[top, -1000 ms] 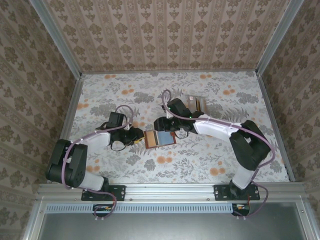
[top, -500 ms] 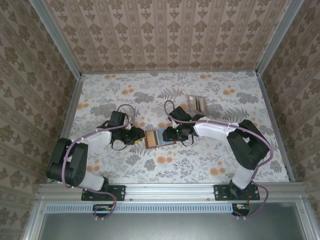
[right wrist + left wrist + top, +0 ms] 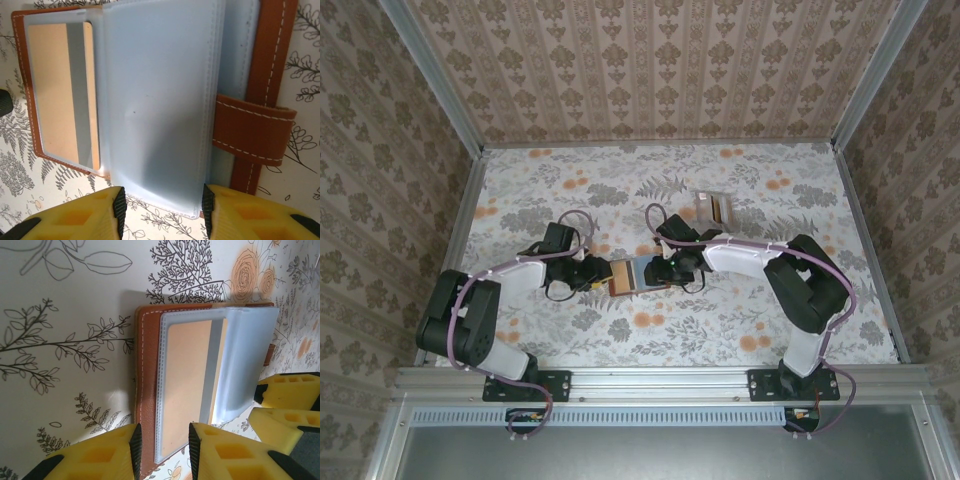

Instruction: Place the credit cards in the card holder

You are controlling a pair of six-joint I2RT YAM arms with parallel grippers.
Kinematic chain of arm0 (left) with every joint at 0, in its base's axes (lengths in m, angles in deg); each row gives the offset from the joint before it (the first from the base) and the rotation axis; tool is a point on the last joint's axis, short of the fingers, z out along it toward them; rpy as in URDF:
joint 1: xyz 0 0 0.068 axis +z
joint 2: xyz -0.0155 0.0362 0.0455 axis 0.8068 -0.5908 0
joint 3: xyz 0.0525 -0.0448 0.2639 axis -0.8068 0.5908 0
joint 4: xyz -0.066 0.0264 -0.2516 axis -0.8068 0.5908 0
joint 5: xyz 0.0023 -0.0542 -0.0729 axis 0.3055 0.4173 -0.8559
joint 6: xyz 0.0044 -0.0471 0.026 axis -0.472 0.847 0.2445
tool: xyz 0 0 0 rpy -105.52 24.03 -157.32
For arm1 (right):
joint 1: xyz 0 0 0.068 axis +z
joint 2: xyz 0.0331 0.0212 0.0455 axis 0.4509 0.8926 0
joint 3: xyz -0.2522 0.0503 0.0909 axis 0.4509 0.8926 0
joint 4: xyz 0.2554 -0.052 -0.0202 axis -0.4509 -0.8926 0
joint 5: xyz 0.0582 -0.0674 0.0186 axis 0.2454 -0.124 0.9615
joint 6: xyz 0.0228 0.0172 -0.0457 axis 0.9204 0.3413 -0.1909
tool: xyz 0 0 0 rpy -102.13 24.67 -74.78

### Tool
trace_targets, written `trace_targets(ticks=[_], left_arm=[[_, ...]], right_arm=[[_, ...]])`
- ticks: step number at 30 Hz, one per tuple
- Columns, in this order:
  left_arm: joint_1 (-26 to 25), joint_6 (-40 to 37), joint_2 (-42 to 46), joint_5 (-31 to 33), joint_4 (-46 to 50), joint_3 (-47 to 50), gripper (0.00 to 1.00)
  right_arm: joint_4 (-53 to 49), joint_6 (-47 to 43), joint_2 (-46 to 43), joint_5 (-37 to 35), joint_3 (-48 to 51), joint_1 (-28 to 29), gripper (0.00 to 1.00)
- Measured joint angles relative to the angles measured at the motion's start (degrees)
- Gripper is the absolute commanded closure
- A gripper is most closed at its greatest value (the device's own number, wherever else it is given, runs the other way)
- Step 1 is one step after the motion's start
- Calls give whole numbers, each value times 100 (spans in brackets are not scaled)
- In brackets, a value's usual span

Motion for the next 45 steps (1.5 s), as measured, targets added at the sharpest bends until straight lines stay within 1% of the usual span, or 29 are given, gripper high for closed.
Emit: trace_targets(ticks=[3, 6, 11, 18, 28, 35, 39, 45], left_arm=[[-28, 0, -2, 0, -17, 0, 68], [-39, 0, -2, -4, -48, 0, 68], [-72, 0, -2, 0, -125, 0, 68], [-109, 0, -31, 2, -173, 0, 68], [-146, 2, -114, 2, -315, 0, 68], [-144, 2, -140, 2, -348, 0, 68], [-144, 2, -140, 2, -350, 0, 68], [-146, 2, -140, 2, -350, 0, 68]], right_arm=[[-57, -2, -2, -57, -33, 0, 53], [-179, 0, -26, -304, -20, 0, 52], [-264, -4, -330, -568, 92, 0, 52], [-129, -7, -374, -542, 70, 63, 53], [-35, -7, 96, -326, -96, 94, 52], [-20, -11, 96, -308, -179, 94, 52], [-61, -33, 83, -448, -179, 94, 52], [68, -61, -232, -590, -83, 94, 52]])
